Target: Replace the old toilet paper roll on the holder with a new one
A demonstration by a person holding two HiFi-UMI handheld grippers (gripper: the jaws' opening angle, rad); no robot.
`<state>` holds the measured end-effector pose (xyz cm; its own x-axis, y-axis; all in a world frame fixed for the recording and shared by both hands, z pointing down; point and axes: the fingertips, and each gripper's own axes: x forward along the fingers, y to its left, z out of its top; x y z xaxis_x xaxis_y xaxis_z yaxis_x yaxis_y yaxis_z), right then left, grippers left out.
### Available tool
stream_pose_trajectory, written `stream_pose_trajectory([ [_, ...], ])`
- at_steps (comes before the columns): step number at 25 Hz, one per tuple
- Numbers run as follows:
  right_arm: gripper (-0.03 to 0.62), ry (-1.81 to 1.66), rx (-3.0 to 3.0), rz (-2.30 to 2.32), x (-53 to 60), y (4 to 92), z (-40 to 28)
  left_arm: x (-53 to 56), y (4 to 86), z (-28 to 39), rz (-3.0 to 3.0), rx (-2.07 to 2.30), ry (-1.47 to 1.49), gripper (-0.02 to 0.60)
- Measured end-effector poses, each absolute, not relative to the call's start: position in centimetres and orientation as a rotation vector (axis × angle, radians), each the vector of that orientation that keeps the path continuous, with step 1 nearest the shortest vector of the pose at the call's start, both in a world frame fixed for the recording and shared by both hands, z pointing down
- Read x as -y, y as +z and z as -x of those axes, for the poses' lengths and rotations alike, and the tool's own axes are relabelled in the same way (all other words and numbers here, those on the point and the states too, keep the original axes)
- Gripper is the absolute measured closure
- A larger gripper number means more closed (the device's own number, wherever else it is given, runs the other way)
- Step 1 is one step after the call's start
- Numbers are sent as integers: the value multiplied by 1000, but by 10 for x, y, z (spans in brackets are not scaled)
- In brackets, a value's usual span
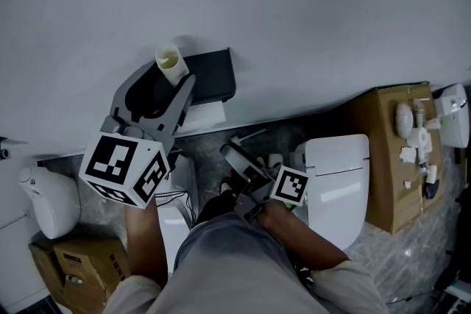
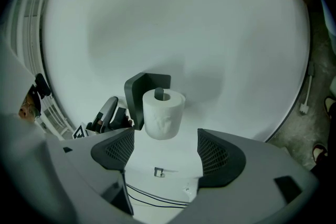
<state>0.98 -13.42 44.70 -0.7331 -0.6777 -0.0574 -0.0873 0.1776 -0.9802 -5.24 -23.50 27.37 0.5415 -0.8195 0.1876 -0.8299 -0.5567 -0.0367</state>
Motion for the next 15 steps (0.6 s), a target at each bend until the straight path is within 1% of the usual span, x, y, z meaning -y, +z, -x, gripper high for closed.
stream_pose_trajectory([
  [6, 208, -1508, -2065, 799, 132, 444, -18, 228, 274, 64, -2692, 1468, 243, 371],
  [8, 229, -1469, -2109, 859, 128, 444, -24, 223, 273, 69, -2684, 1475, 228, 371],
  [9, 254, -1445, -2131, 879, 126, 442, -26, 220, 274, 72, -2676, 1474, 212, 371],
  [10, 295, -1415, -2154, 892, 125, 440, -28, 216, 273, 75, -2665, 1473, 189, 371],
  [13, 438, -1306, -2224, 904, 124, 428, -35, 208, 270, 84, -2638, 1488, 128, 371],
  [15, 484, -1234, -2279, 889, 123, 416, -37, 202, 268, 90, -2634, 1505, 111, 371],
])
